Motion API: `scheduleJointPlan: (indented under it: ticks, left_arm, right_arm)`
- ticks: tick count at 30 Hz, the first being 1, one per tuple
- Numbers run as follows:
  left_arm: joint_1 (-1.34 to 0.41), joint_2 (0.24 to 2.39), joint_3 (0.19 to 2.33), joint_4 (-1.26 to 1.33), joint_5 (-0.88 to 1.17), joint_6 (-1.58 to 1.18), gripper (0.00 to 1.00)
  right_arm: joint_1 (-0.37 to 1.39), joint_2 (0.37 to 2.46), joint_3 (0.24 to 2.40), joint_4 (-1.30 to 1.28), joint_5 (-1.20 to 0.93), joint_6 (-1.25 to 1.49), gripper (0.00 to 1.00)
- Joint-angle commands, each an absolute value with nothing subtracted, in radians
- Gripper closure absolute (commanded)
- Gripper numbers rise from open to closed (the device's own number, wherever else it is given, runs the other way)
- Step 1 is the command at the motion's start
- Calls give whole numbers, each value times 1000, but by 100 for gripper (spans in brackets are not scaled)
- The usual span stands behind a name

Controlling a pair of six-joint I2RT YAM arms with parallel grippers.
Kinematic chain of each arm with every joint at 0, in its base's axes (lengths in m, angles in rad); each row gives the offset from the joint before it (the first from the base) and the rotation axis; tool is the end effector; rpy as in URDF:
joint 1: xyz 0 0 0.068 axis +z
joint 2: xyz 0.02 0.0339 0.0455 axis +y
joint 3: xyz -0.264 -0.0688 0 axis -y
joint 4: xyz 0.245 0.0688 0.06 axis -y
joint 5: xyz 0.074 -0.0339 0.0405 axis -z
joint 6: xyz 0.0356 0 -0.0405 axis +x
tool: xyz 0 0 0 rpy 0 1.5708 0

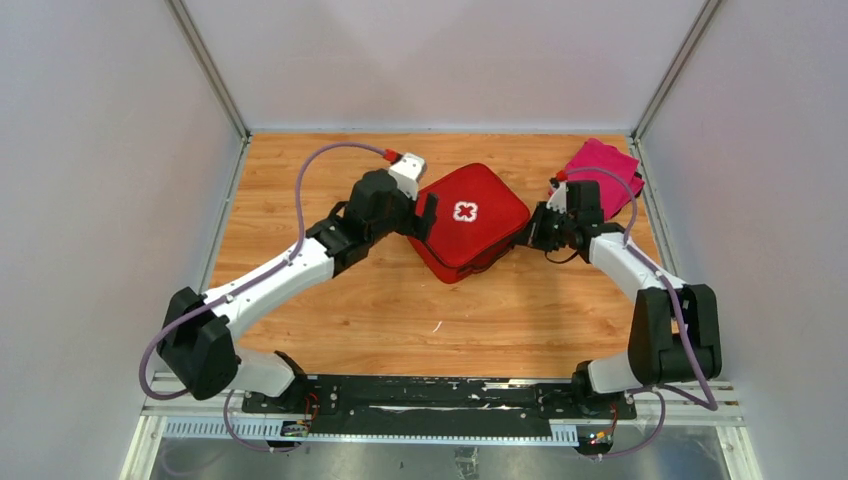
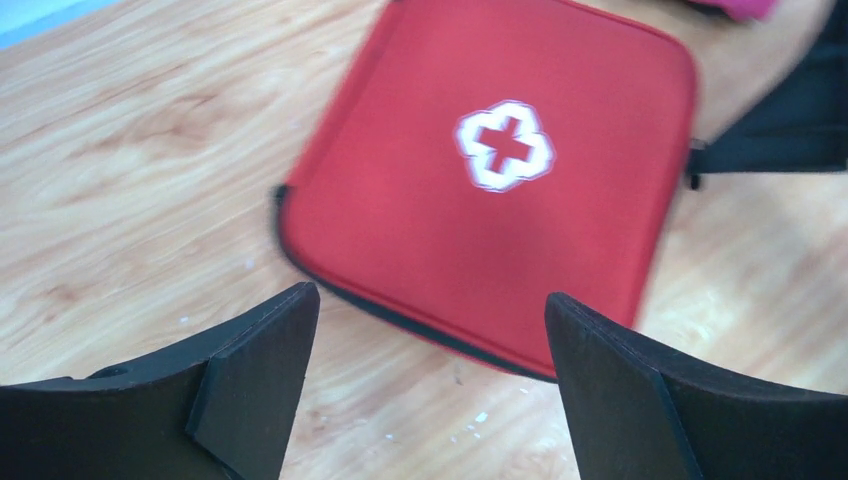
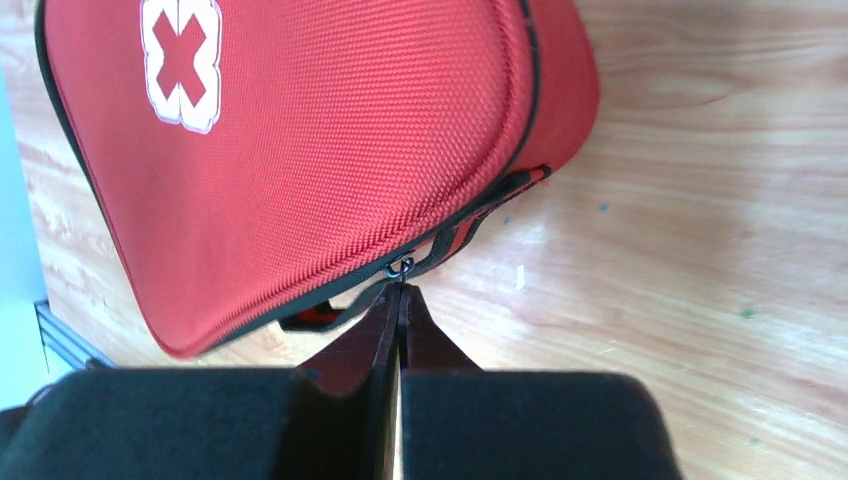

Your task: Organize the medicine kit

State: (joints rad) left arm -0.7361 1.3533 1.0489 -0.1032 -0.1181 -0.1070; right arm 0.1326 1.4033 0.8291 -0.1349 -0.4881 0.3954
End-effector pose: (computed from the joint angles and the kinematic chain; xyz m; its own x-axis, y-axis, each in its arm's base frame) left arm 0.2364 -0.2085 0.3117 -0.3547 0.1783 -0.9178 0.5518 0.8324 -0.0516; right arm 0.2895 0.0555 0.2224 -0.7765 0.2396 -0.5828 -0.1847 0.7977 0.5741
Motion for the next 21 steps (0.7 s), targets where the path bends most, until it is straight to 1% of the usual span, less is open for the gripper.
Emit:
scheduleJointPlan:
  ticks: [1, 5, 8, 13, 15, 19, 21]
  left_arm:
    - [-619, 1391, 1096, -124, -126, -216, 11]
    - [-534, 1451, 1114, -89, -61, -227, 8]
    - [-498, 1555, 1168, -68, -9, -222, 8]
    - [-476, 1696, 1243, 33, 165, -209, 8]
    - [-474, 1742, 1269, 54, 187, -189, 10]
    - [-466, 1823, 1312, 48, 166, -152, 13]
    - [-454, 1853, 1324, 50, 196, -162, 14]
  right_arm:
    - [53, 1437, 912, -176, -470, 390, 100]
    - [47, 1486, 969, -147, -539, 420, 100]
    - [52, 1525, 995, -144, -593, 422, 100]
    - [59, 1542, 993, -155, -631, 403, 100]
    - [62, 1549, 993, -164, -645, 393, 100]
    - [74, 1558, 1005, -190, -665, 370, 100]
    - [84, 1562, 1014, -202, -667, 362, 100]
